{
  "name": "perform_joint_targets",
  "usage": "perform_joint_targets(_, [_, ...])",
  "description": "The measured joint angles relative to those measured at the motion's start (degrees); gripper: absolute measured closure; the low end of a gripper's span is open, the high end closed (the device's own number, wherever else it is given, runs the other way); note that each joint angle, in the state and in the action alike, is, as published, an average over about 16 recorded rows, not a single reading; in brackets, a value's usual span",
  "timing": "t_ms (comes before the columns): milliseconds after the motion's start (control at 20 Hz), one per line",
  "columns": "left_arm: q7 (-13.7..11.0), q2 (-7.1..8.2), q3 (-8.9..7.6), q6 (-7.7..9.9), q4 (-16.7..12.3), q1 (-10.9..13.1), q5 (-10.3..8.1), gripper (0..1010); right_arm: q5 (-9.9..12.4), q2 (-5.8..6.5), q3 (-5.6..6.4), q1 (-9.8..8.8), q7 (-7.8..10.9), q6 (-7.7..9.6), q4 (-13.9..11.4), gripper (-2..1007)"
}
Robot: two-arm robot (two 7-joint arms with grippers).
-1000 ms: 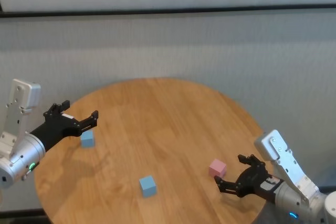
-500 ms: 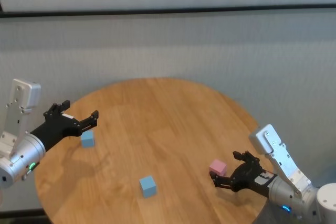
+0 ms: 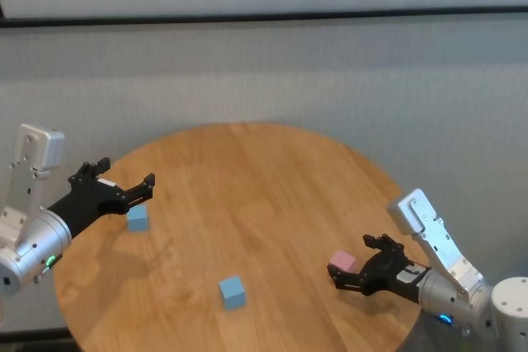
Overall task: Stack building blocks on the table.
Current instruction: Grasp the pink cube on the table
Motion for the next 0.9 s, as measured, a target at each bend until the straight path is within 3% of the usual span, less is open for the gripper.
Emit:
perform_joint_targets(450, [0.0,0.0,0.0,0.0,0.0,0.0,0.0,11,-0.5,-1.6,0.49,1.57,1.83,0.66,2.9,4])
perform_joint_targets(900, [0.0,0.0,0.0,0.0,0.0,0.0,0.0,10,-0.9,-2.61,0.83,2.1,2.88,1.05,4.0,8])
